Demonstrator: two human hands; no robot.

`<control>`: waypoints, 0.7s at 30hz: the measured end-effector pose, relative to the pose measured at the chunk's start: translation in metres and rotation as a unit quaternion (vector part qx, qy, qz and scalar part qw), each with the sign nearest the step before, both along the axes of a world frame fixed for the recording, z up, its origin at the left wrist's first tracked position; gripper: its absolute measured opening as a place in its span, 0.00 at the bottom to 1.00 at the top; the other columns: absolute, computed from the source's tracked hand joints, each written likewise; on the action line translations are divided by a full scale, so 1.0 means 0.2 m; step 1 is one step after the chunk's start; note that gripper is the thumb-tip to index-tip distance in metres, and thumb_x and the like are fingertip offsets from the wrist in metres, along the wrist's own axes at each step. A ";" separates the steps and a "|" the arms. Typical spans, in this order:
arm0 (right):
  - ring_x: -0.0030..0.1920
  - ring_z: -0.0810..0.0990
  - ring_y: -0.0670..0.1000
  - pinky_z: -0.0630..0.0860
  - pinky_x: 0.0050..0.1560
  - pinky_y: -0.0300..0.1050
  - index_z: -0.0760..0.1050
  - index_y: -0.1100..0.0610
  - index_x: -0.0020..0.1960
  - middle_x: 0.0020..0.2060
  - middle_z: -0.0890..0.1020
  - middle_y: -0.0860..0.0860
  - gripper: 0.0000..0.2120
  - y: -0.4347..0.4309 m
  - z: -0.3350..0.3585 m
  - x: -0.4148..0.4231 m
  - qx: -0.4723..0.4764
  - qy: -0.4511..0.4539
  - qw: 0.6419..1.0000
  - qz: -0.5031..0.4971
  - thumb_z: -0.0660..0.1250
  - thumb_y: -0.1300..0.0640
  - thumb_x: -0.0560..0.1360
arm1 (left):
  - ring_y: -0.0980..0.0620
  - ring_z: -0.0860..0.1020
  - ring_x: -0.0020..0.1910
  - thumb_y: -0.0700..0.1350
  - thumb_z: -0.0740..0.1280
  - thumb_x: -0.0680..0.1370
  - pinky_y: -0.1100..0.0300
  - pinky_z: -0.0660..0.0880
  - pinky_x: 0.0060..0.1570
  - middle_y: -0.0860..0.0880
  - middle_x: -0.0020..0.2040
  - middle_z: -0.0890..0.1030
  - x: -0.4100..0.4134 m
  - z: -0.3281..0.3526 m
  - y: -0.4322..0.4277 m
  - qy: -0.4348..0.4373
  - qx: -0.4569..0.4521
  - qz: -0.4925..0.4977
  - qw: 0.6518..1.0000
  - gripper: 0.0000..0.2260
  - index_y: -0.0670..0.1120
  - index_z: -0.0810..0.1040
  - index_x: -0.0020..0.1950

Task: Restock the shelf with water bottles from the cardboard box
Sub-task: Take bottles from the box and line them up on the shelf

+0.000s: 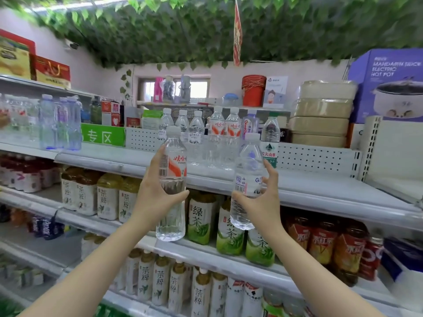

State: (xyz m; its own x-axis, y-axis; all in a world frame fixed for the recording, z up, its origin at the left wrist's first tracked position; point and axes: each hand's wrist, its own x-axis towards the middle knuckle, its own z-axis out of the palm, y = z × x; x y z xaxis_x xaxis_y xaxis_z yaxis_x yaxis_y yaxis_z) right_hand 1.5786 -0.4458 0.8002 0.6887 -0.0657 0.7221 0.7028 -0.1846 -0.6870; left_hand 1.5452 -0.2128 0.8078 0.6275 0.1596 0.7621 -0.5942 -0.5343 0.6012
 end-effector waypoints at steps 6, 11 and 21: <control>0.53 0.76 0.40 0.77 0.52 0.39 0.56 0.40 0.70 0.56 0.68 0.39 0.44 0.23 0.02 0.11 -0.013 0.004 1.000 0.015 0.77 0.61 0.65 | 0.60 0.67 0.63 0.40 0.77 0.66 0.57 0.64 0.64 0.61 0.63 0.65 0.01 0.03 0.17 0.000 -0.005 0.027 1.000 0.48 0.63 0.51 0.74; 0.54 0.77 0.40 0.79 0.50 0.38 0.57 0.39 0.69 0.59 0.69 0.42 0.43 0.51 0.02 0.18 -0.021 -0.016 1.000 0.007 0.78 0.61 0.65 | 0.51 0.70 0.66 0.42 0.79 0.64 0.44 0.67 0.67 0.53 0.70 0.68 0.06 0.02 0.43 0.002 -0.002 0.040 0.999 0.49 0.65 0.51 0.74; 0.57 0.74 0.43 0.75 0.45 0.41 0.56 0.32 0.66 0.61 0.68 0.42 0.42 1.29 -0.02 0.33 0.026 -0.004 0.996 -0.090 0.76 0.59 0.65 | 0.54 0.69 0.67 0.40 0.78 0.65 0.47 0.69 0.66 0.59 0.69 0.63 0.30 0.04 1.17 -0.025 0.037 -0.027 0.999 0.49 0.63 0.52 0.74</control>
State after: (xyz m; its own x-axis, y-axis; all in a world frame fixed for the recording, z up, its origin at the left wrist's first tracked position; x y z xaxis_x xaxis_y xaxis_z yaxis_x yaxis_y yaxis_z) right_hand 1.6454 -0.1868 0.7964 0.6562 -0.2253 0.7202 0.6676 -0.2716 -0.6932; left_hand 1.6043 0.0208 0.8150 0.5944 0.0692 0.8012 -0.6519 -0.5419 0.5304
